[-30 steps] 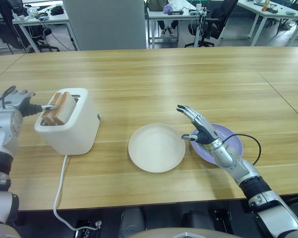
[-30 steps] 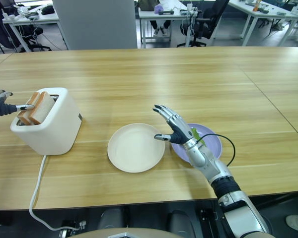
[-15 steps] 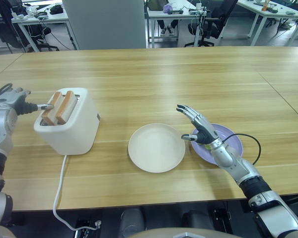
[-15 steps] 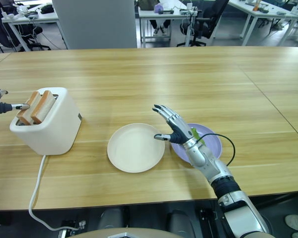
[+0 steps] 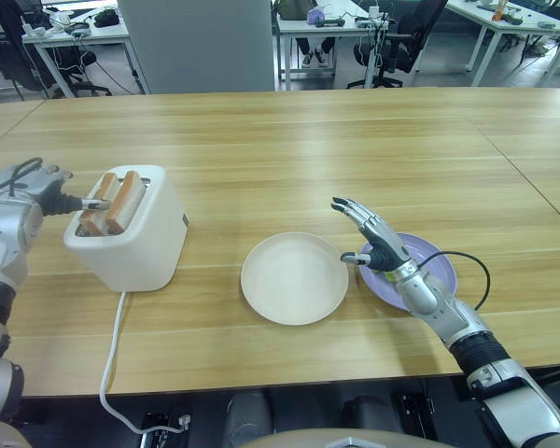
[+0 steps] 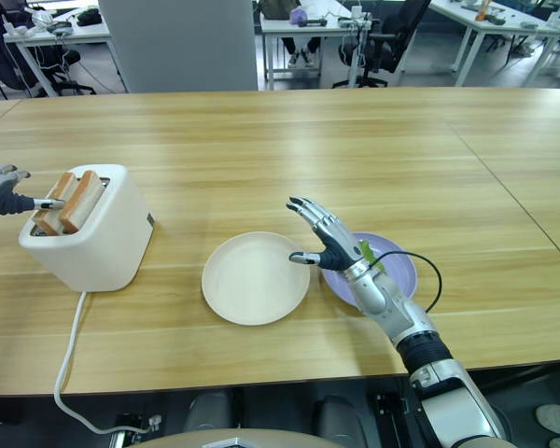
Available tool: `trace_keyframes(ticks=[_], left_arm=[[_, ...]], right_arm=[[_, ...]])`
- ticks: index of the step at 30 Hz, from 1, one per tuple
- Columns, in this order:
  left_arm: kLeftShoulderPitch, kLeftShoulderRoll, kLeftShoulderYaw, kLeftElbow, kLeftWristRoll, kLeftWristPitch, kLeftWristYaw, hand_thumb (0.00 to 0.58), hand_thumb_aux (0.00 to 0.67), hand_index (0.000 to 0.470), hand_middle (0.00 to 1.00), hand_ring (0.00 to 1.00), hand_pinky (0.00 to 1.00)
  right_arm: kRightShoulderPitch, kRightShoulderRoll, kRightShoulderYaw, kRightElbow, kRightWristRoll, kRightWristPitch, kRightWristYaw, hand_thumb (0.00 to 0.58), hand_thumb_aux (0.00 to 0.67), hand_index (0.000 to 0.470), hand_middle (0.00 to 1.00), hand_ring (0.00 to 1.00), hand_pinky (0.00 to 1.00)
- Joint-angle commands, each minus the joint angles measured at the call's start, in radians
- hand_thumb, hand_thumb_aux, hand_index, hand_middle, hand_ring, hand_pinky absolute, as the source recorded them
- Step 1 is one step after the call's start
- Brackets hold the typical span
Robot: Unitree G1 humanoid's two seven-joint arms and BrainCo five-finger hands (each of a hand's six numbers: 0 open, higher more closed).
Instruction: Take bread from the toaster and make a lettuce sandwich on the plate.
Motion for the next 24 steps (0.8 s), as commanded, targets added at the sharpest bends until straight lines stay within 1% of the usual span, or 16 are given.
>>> trace_keyframes(ticks=[1, 4, 9, 16, 17, 18, 19, 20, 22, 23, 24], left_arm=[[-0.024, -0.038, -0.064, -0.028, 0.047, -0.049, -0.010, 0.000, 0.000, 0.000, 0.00, 0.00, 0.00], [-0.039, -0.062, -0.087, -0.026, 0.065, -0.058, -0.027, 0.000, 0.000, 0.000, 0.00, 0.00, 0.00], [-0.042, -0.075, -0.082, 0.002, 0.059, -0.052, -0.041, 0.000, 0.000, 0.000, 0.00, 0.00, 0.00], [0.003, -0.099, -0.017, 0.052, -0.052, -0.059, -0.043, 0.000, 0.000, 0.000, 0.00, 0.00, 0.00], [0.013, -0.105, 0.004, 0.053, -0.080, -0.054, -0.039, 0.049, 0.029, 0.020, 0.00, 0.00, 0.00], [0.021, -0.110, 0.022, 0.051, -0.105, -0.052, -0.038, 0.201, 0.129, 0.088, 0.00, 0.00, 0.00], [0.030, -0.117, 0.042, 0.047, -0.134, -0.050, -0.043, 0.325, 0.226, 0.155, 0.00, 0.00, 0.00], [0.039, -0.122, 0.060, 0.041, -0.155, -0.042, -0.042, 0.438, 0.339, 0.233, 0.00, 0.00, 0.00], [0.061, -0.132, 0.100, 0.028, -0.208, -0.036, -0.039, 0.511, 0.439, 0.301, 0.00, 0.00, 0.00], [0.071, -0.136, 0.118, 0.020, -0.230, -0.036, -0.030, 0.551, 0.520, 0.357, 0.00, 0.00, 0.00], [0.081, -0.143, 0.144, 0.009, -0.262, -0.036, -0.025, 0.551, 0.520, 0.357, 0.00, 0.00, 0.00]], right_arm=[[0.013, -0.002, -0.007, -0.011, 0.002, 0.009, 0.008, 0.000, 0.000, 0.000, 0.00, 0.00, 0.00], [0.017, -0.002, -0.009, -0.018, 0.001, 0.013, 0.007, 0.000, 0.000, 0.000, 0.00, 0.00, 0.00], [0.019, 0.000, -0.008, -0.024, 0.000, 0.017, 0.008, 0.000, 0.000, 0.000, 0.00, 0.00, 0.00], [0.021, -0.002, -0.006, -0.030, -0.002, 0.020, 0.011, 0.000, 0.000, 0.000, 0.00, 0.00, 0.00], [0.021, -0.003, -0.006, -0.031, -0.002, 0.020, 0.011, 0.000, 0.000, 0.000, 0.00, 0.00, 0.00], [0.022, -0.003, -0.006, -0.032, -0.002, 0.020, 0.011, 0.000, 0.000, 0.000, 0.00, 0.00, 0.00], [0.023, -0.005, -0.007, -0.033, -0.001, 0.020, 0.012, 0.000, 0.000, 0.000, 0.00, 0.00, 0.00], [0.024, -0.006, -0.007, -0.034, -0.001, 0.020, 0.011, 0.000, 0.000, 0.000, 0.00, 0.00, 0.00], [0.026, -0.007, -0.008, -0.034, -0.001, 0.020, 0.011, 0.000, 0.000, 0.000, 0.00, 0.00, 0.00], [0.026, -0.007, -0.008, -0.034, -0.001, 0.020, 0.011, 0.000, 0.000, 0.000, 0.00, 0.00, 0.00], [0.025, -0.007, -0.007, -0.032, -0.001, 0.019, 0.012, 0.000, 0.000, 0.000, 0.00, 0.00, 0.00]])
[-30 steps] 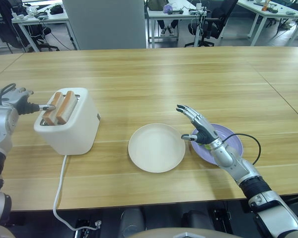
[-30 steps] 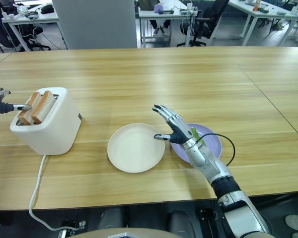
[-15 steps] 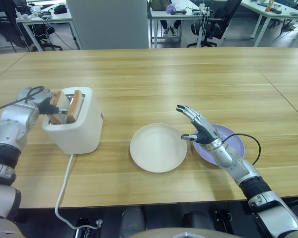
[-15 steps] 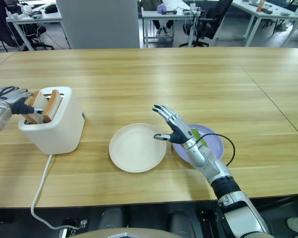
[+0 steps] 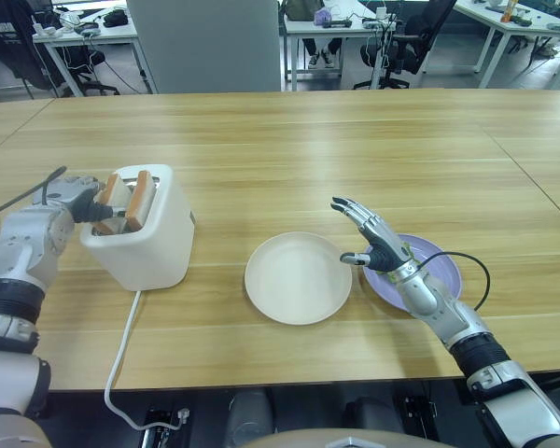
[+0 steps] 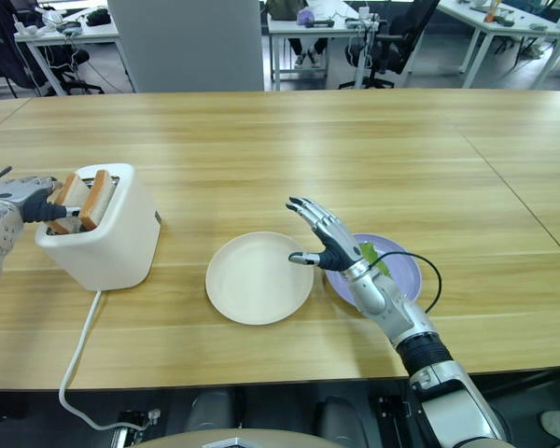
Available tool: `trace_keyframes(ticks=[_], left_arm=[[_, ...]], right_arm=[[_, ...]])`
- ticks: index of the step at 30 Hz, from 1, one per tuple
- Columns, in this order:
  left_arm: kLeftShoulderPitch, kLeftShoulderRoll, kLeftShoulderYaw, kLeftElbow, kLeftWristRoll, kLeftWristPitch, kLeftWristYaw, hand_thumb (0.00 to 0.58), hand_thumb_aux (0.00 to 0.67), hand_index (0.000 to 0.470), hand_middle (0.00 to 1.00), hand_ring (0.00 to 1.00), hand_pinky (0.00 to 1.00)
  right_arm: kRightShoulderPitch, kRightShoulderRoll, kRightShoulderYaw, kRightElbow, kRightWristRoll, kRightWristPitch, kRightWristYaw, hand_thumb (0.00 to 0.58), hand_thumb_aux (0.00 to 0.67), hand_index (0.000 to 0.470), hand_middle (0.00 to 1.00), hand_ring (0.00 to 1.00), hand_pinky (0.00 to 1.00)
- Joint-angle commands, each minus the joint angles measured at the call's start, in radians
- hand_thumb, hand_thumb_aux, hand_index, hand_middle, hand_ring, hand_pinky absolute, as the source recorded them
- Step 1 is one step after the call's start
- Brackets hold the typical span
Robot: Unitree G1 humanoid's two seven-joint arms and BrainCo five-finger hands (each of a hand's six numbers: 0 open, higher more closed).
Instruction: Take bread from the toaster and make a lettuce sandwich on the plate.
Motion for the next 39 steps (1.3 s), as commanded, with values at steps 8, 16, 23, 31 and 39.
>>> trace_keyframes(ticks=[8, 16, 23, 31, 39], left_arm=[[0.081, -0.091, 0.227, -0.080, -0.281, 0.000, 0.065, 0.580, 0.670, 0.460, 1.00, 1.00, 1.00], [0.106, -0.114, 0.342, -0.169, -0.387, 0.000, 0.106, 0.580, 0.670, 0.460, 1.00, 1.00, 1.00], [0.096, -0.086, 0.414, -0.247, -0.420, -0.032, 0.155, 0.580, 0.670, 0.460, 1.00, 1.00, 1.00], [0.065, -0.075, 0.432, -0.475, -0.482, -0.087, 0.082, 0.580, 0.670, 0.460, 1.00, 1.00, 1.00], [-0.032, -0.229, 0.224, -0.567, -0.594, -0.066, -0.202, 0.580, 0.670, 0.460, 1.00, 1.00, 1.00]], right_arm=[[0.014, -0.008, -0.008, -0.007, -0.001, 0.007, 0.008, 0.000, 0.000, 0.000, 0.00, 0.00, 0.00], [0.011, -0.018, -0.012, -0.011, -0.011, 0.012, 0.004, 0.000, 0.000, 0.000, 0.00, 0.00, 0.00], [-0.018, -0.106, -0.037, -0.018, -0.077, 0.038, -0.026, 0.000, 0.000, 0.000, 0.00, 0.00, 0.00], [-0.162, -0.302, 0.027, 0.240, -0.224, 0.043, -0.097, 0.000, 0.000, 0.000, 0.00, 0.00, 0.00], [-0.268, -0.338, 0.194, 0.581, -0.370, 0.070, -0.231, 0.000, 0.000, 0.000, 0.00, 0.00, 0.00]])
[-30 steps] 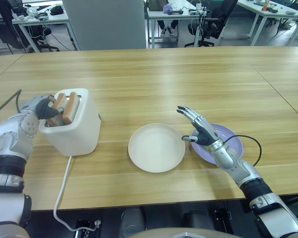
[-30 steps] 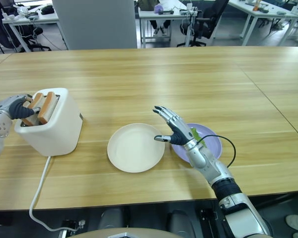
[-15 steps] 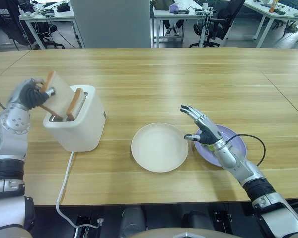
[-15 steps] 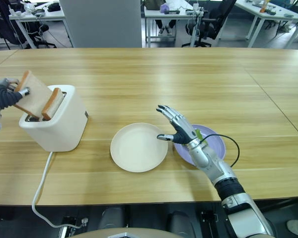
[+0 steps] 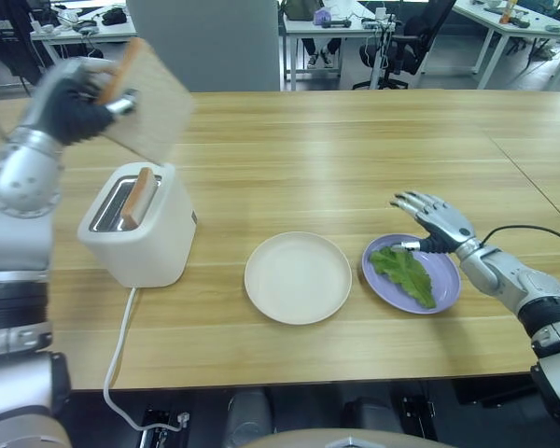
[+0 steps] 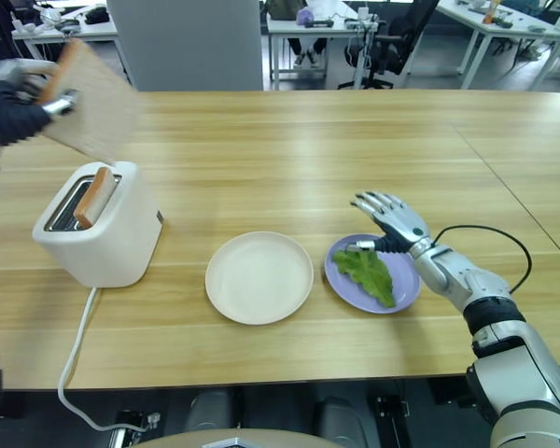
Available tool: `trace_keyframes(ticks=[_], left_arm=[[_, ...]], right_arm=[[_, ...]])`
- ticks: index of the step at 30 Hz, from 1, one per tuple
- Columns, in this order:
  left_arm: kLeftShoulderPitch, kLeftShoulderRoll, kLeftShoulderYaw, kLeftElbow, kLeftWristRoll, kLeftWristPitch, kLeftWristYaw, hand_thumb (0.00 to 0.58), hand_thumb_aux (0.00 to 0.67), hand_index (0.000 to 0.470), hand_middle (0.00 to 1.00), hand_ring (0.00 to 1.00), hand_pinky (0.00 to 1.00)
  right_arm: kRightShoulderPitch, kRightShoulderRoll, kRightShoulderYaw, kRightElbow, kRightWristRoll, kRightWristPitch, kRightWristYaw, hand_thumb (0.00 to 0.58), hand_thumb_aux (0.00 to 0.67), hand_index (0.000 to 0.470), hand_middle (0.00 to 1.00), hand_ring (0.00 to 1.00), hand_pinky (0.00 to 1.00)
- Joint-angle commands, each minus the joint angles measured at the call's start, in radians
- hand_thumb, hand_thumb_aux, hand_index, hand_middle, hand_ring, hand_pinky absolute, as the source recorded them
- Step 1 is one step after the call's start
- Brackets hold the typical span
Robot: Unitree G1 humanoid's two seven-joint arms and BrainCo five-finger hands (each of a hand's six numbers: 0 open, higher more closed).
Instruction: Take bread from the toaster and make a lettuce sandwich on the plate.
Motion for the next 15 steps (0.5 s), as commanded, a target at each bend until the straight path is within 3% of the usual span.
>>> trace_keyframes(ticks=[1, 8, 9, 10, 11, 12, 13, 14, 15], left_arm=[[-0.027, -0.061, -0.108, 0.008, -0.048, 0.013, -0.150, 0.580, 0.670, 0.460, 1.00, 1.00, 1.00], [-0.047, -0.203, -0.264, 0.139, -0.106, -0.026, -0.384, 0.580, 0.670, 0.460, 1.00, 1.00, 1.00], [-0.049, -0.219, -0.285, 0.163, -0.094, -0.036, -0.398, 0.580, 0.670, 0.460, 1.00, 1.00, 1.00], [-0.055, -0.239, -0.308, 0.195, -0.071, -0.050, -0.400, 0.580, 0.670, 0.460, 1.00, 1.00, 1.00], [-0.062, -0.257, -0.329, 0.227, -0.052, -0.066, -0.403, 0.580, 0.670, 0.460, 1.00, 1.00, 1.00], [-0.069, -0.276, -0.344, 0.259, -0.039, -0.080, -0.402, 0.580, 0.670, 0.460, 1.00, 1.00, 1.00], [-0.081, -0.298, -0.359, 0.298, -0.028, -0.093, -0.399, 0.580, 0.670, 0.460, 1.00, 1.00, 1.00], [-0.092, -0.315, -0.372, 0.338, -0.015, -0.109, -0.396, 0.580, 0.670, 0.460, 1.00, 1.00, 1.00], [-0.104, -0.331, -0.384, 0.380, -0.002, -0.126, -0.392, 0.580, 0.670, 0.460, 1.00, 1.00, 1.00]], right_arm=[[-0.016, -0.009, 0.051, 0.101, -0.025, -0.009, -0.041, 0.000, 0.000, 0.000, 0.00, 0.00, 0.00], [-0.037, -0.023, 0.109, 0.176, -0.039, -0.008, -0.082, 0.000, 0.000, 0.000, 0.00, 0.00, 0.00], [-0.040, -0.026, 0.116, 0.186, -0.039, -0.007, -0.085, 0.023, 0.013, 0.009, 0.00, 0.00, 0.00], [-0.042, -0.028, 0.122, 0.195, -0.040, -0.007, -0.088, 0.209, 0.134, 0.092, 0.00, 0.00, 0.00], [-0.044, -0.031, 0.129, 0.202, -0.040, -0.006, -0.091, 0.294, 0.200, 0.137, 0.00, 0.00, 0.00], [-0.045, -0.033, 0.135, 0.208, -0.039, -0.006, -0.092, 0.438, 0.339, 0.233, 0.00, 0.00, 0.00], [-0.045, -0.035, 0.140, 0.213, -0.038, -0.007, -0.093, 0.470, 0.378, 0.260, 0.00, 0.00, 0.00], [-0.045, -0.037, 0.144, 0.216, -0.038, -0.007, -0.094, 0.530, 0.473, 0.325, 0.00, 0.00, 0.00], [-0.045, -0.038, 0.148, 0.221, -0.038, -0.008, -0.096, 0.551, 0.520, 0.357, 0.00, 0.00, 0.00]])
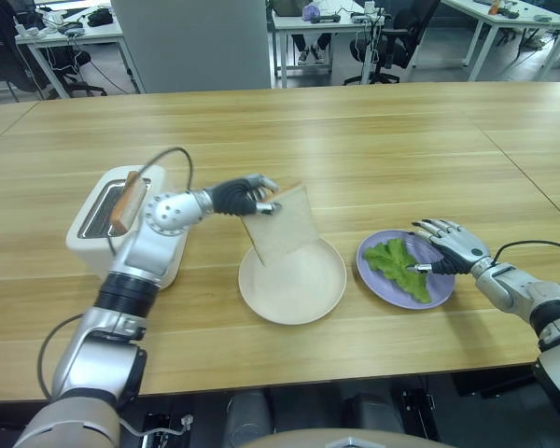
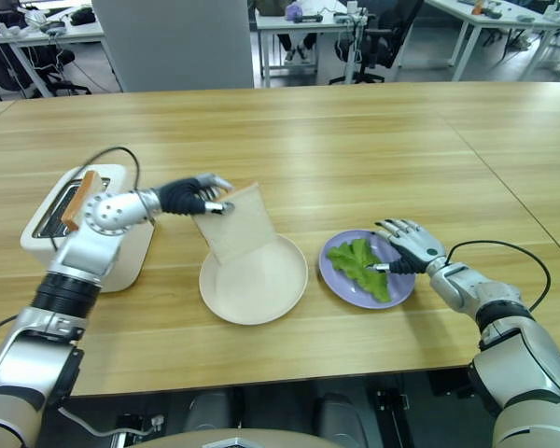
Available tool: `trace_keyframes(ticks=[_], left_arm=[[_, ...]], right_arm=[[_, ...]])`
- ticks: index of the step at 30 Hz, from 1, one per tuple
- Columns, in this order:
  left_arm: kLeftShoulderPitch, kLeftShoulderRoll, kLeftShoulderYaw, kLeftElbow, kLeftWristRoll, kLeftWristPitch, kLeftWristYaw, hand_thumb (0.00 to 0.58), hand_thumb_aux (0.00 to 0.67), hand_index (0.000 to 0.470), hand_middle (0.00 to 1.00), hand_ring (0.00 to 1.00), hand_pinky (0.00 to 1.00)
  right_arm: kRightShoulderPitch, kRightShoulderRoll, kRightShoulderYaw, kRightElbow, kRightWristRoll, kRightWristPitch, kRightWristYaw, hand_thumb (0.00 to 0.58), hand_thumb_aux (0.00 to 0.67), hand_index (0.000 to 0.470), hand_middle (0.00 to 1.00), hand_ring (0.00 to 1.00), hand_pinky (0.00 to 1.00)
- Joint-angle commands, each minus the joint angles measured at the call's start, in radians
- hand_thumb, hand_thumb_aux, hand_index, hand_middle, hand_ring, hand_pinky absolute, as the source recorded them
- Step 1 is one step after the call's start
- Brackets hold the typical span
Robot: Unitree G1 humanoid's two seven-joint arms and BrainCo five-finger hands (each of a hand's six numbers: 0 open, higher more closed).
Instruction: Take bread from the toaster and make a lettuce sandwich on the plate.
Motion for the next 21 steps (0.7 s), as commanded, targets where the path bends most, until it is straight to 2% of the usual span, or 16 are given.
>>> trace_keyframes(ticks=[1, 2, 11, 12, 13, 14, 15, 21], left_arm=[[-0.059, -0.052, -0.051, 0.165, 0.061, -0.066, 0.008, 0.580, 0.670, 0.460, 1.00, 1.00, 1.00], [-0.074, -0.066, -0.060, 0.215, 0.075, -0.084, 0.016, 0.580, 0.670, 0.460, 1.00, 1.00, 1.00], [-0.185, -0.192, -0.114, 0.659, 0.175, -0.199, 0.109, 0.580, 0.670, 0.460, 1.00, 1.00, 1.00], [-0.191, -0.201, -0.119, 0.692, 0.185, -0.207, 0.117, 0.580, 0.670, 0.460, 1.00, 1.00, 1.00], [-0.195, -0.211, -0.122, 0.719, 0.194, -0.215, 0.127, 0.580, 0.670, 0.460, 1.00, 1.00, 1.00], [-0.199, -0.220, -0.124, 0.746, 0.201, -0.221, 0.132, 0.580, 0.670, 0.460, 1.00, 1.00, 1.00], [-0.201, -0.228, -0.125, 0.766, 0.206, -0.227, 0.136, 0.580, 0.670, 0.460, 1.00, 1.00, 1.00], [-0.200, -0.250, -0.149, 0.836, 0.249, -0.245, 0.133, 0.580, 0.670, 0.460, 1.00, 1.00, 1.00]], right_arm=[[-0.004, -0.010, 0.029, 0.024, -0.007, -0.003, -0.010, 0.570, 0.583, 0.400, 0.00, 0.00, 0.00], [-0.004, -0.010, 0.033, 0.028, -0.006, -0.003, -0.011, 0.580, 0.670, 0.460, 0.00, 0.00, 0.00], [0.000, -0.018, 0.043, 0.038, 0.016, -0.037, 0.001, 0.580, 0.670, 0.460, 0.00, 0.00, 0.00], [0.001, -0.019, 0.042, 0.038, 0.017, -0.039, 0.000, 0.552, 0.523, 0.359, 0.00, 0.00, 0.00], [0.000, -0.019, 0.042, 0.038, 0.017, -0.040, -0.001, 0.294, 0.200, 0.137, 0.00, 0.00, 0.00], [-0.001, -0.021, 0.041, 0.037, 0.019, -0.043, -0.002, 0.071, 0.042, 0.029, 0.00, 0.00, 0.00], [-0.003, -0.022, 0.039, 0.036, 0.022, -0.046, -0.002, 0.000, 0.000, 0.000, 0.00, 0.00, 0.00], [-0.015, -0.034, 0.031, 0.026, 0.037, -0.065, 0.004, 0.000, 0.000, 0.000, 0.00, 0.00, 0.00]])
